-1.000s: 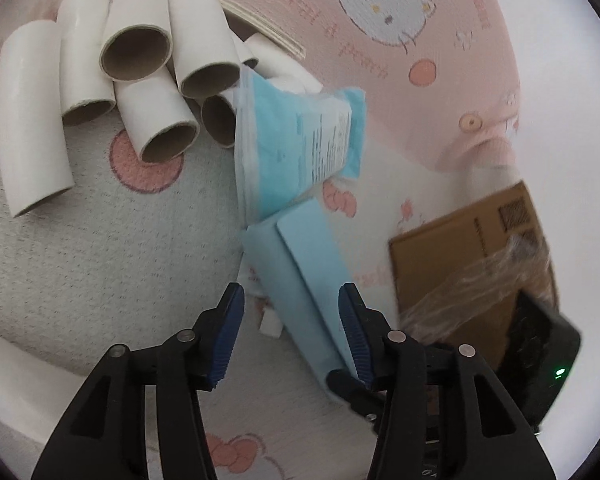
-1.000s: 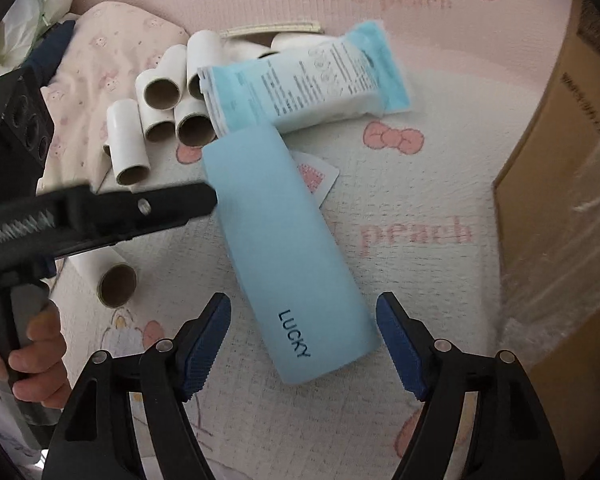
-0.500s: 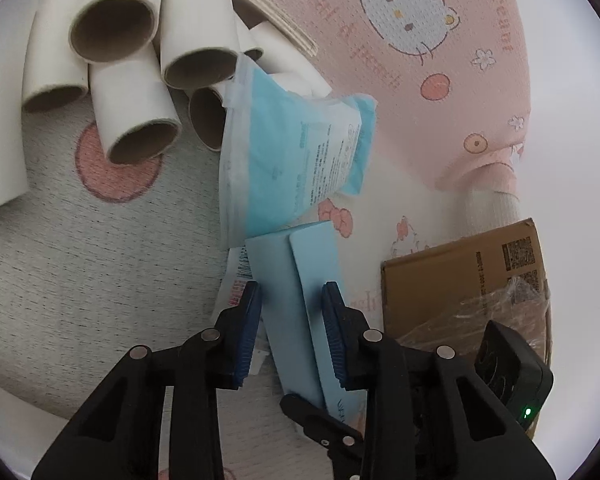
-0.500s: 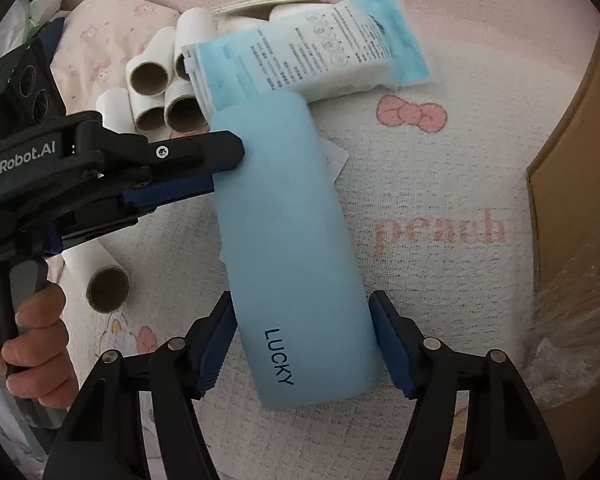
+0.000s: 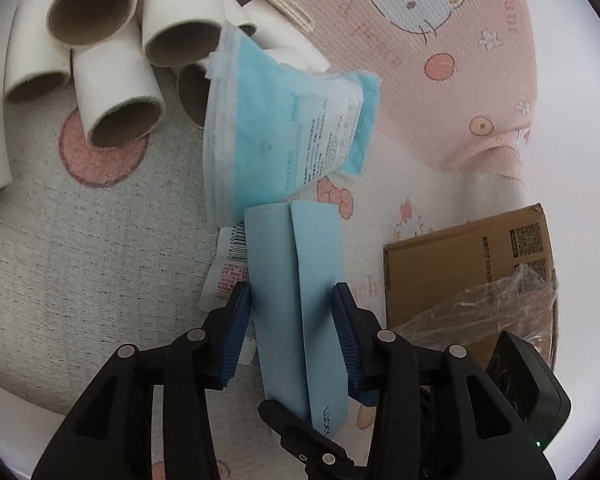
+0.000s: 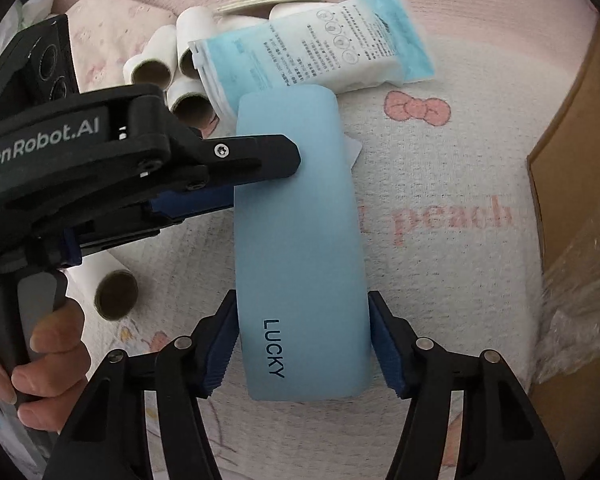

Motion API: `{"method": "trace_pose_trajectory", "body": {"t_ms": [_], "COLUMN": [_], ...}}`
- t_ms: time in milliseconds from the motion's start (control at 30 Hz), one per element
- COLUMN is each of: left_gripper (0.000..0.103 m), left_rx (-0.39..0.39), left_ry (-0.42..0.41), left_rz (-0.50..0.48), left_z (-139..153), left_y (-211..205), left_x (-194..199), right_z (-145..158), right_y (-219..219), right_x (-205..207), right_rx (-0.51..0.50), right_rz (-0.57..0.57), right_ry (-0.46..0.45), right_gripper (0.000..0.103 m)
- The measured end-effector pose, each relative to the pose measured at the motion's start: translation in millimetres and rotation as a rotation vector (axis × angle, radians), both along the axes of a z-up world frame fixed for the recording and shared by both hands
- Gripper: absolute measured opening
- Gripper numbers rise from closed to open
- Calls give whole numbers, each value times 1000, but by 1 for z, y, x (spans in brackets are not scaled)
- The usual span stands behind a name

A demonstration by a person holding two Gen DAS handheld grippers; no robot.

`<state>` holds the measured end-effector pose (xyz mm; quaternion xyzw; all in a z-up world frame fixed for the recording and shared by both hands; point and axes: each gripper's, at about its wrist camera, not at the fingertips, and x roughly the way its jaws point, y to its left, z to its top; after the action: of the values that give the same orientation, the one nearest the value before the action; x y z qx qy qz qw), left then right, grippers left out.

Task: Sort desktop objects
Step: 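Close the right gripper on the LUCKY case while the left gripper pinches its other end, then lift the LUCKY pencil case with both grippers and carry it over the box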

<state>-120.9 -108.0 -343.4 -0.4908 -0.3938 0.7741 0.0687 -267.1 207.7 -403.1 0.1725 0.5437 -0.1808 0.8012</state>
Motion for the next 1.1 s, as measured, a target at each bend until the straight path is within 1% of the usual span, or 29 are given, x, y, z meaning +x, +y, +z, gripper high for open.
{"method": "trace_pose_trajectory", "body": {"t_ms": [67, 233, 400, 433, 533, 633, 800, 1067, 1100], "left_gripper": [45, 45, 45, 45, 45, 45, 45, 45, 45], "left_rx": [-25, -54, -44, -44, -54, -65, -72, -74, -76], "left_ry": [3, 67, 143, 159, 205, 253, 325, 402, 413], "left_rz": [-16, -31, -25, -29, -42, -62, -82, -130, -133], "left_z": [7, 38, 74, 82, 104, 126, 160, 201, 206], "left_y": [1, 3, 7, 10, 16, 22, 35, 56, 58], "left_x": [0, 9, 17, 18, 19, 20, 21, 21, 21], "right_z": [4, 20, 51, 61, 81, 96, 124, 162, 169], "right_y": [10, 36, 57, 52, 63, 71, 88, 101, 95], "right_x": [0, 1, -3, -10, -14, -18, -24, -38, -44], "right_rx": [-9, -62, -119, -141, -190, -215, -284, -374, -381], "right_rz": [-10, -22, -22, -21, -28, -38, -49, -66, -67], "right_ry": [-22, -54, -112, -123, -157, -189, -236, -282, -286], "right_gripper": [59, 58, 58, 58, 58, 58, 58, 58, 58]}}
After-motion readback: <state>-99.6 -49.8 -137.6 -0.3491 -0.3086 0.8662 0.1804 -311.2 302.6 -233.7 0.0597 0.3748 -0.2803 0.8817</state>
